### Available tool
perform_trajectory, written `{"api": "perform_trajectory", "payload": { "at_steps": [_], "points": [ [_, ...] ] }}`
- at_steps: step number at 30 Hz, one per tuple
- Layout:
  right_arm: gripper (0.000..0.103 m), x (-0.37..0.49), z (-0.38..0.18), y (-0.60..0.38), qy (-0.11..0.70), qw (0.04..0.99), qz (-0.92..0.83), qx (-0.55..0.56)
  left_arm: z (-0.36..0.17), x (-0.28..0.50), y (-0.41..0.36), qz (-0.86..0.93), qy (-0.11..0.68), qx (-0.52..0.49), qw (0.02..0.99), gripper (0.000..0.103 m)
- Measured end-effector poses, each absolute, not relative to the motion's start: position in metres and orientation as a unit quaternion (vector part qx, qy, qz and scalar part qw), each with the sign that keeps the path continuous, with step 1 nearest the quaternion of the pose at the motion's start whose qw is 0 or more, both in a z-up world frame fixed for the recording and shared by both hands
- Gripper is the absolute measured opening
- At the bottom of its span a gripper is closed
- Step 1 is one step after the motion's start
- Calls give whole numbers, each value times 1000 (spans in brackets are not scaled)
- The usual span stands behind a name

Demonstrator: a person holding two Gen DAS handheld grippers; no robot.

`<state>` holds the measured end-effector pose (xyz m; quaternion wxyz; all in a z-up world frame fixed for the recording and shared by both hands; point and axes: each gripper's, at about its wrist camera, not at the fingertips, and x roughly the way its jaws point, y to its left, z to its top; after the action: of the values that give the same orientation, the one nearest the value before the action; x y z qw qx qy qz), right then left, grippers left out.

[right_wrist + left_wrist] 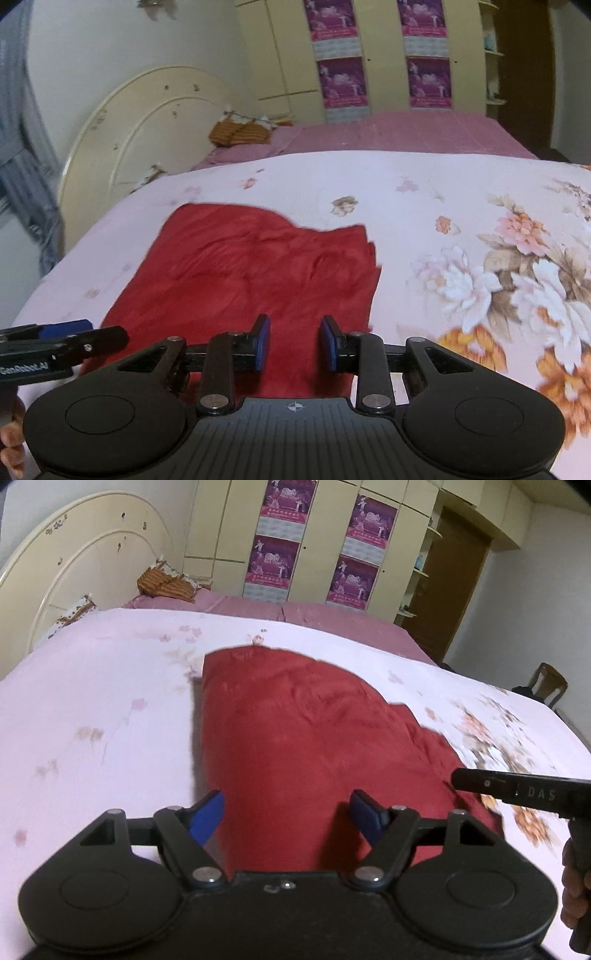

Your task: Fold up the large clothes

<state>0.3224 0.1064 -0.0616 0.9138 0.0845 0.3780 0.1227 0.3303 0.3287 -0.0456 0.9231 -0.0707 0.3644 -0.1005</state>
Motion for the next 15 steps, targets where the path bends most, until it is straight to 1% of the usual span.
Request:
{"api": "perform_trajectory", "payload": {
  "at_steps": [4,5,7,15],
  "points": [
    [30,292,-66,113,387,910,131,69,-54,304,326,-96,374,-69,920,74],
    [30,287,-71,113,391,909,131,66,-59,301,326,-93,380,-69,918,76],
    [30,280,-81,116,407,901,136,61,-67,300,328,-87,387,-73,915,76],
    [30,285,-109,122,437,888,142,21,-73,305,329,-82,393,-64,914,78]
  ]
}}
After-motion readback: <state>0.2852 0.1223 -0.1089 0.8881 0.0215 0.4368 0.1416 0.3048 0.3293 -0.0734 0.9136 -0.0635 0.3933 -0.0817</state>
